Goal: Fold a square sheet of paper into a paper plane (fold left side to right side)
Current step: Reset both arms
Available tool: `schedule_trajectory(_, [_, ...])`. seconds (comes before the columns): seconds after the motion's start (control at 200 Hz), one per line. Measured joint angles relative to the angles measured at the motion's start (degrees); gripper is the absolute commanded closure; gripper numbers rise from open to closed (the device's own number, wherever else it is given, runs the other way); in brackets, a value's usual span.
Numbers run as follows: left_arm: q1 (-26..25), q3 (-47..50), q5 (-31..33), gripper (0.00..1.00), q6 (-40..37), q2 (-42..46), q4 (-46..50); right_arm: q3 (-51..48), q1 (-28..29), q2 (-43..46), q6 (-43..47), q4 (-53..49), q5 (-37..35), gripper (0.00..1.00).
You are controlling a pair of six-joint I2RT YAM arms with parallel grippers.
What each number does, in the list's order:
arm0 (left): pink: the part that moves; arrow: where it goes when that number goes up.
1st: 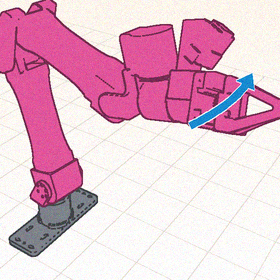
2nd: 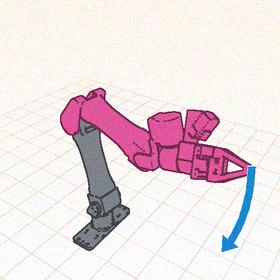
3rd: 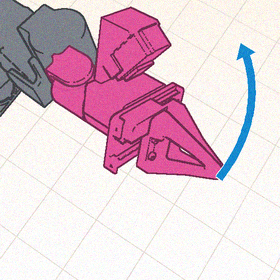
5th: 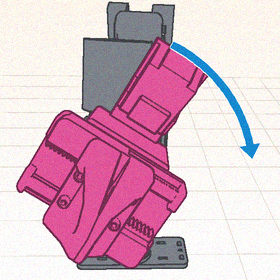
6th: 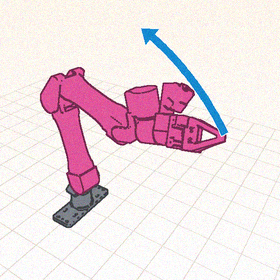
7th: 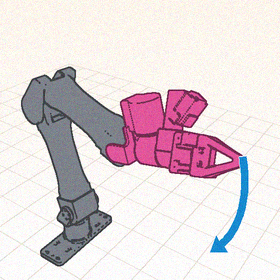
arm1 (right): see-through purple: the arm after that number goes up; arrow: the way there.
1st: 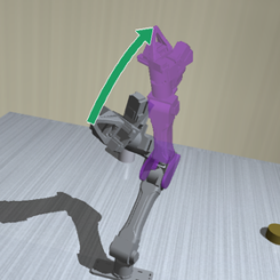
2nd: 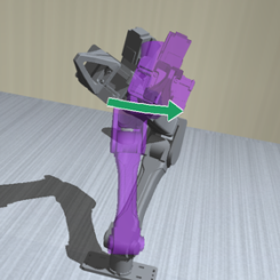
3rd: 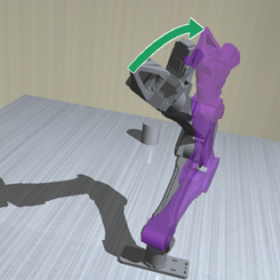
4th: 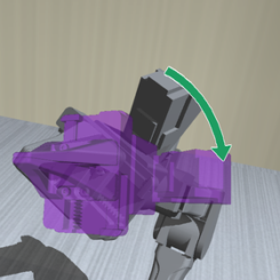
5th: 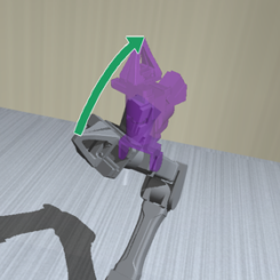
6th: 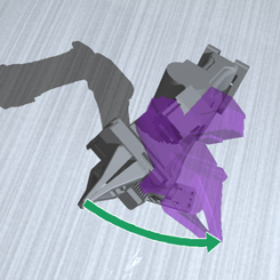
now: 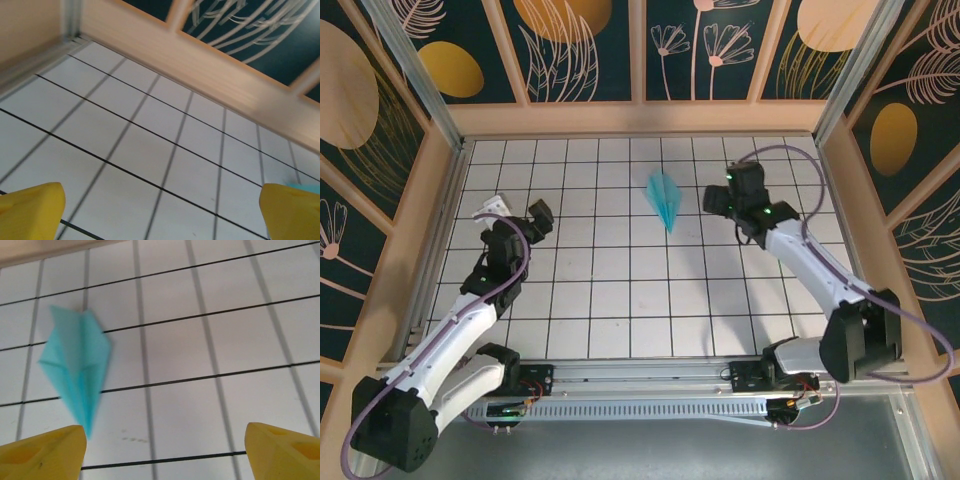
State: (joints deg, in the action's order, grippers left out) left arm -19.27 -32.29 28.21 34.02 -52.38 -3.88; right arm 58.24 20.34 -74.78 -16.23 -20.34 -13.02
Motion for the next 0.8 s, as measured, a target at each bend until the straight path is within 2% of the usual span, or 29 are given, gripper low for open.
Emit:
schedule_trajectory(0.21, [2.82, 2.34, 5.46, 0.01, -5.18, -0.57, -4.94, -11.69, -9.68, 8.02, 3.74, 8.96, -0.46, 0.01])
schedule_trajectory(0.435, [5.18, 6.43, 10.16, 0.01, -11.96, -6.19, -14.34, -27.23, -19.19, 13.7, 5.95, 26.82, 0.72, 0.01])
schedule_trajectory(0.626, [6.99, 8.0, 10.16, 0.01, -18.18, -13.86, -23.41, -36.74, -24.57, 10.64, 7.39, 42.05, 4.35, 0.01])
schedule_trajectory(0.801, [7.34, 10.45, 6.14, 0.01, -24.94, -19.43, -33.09, -42.23, -26.27, 5.25, 7.93, 57.0, 7.91, 0.01])
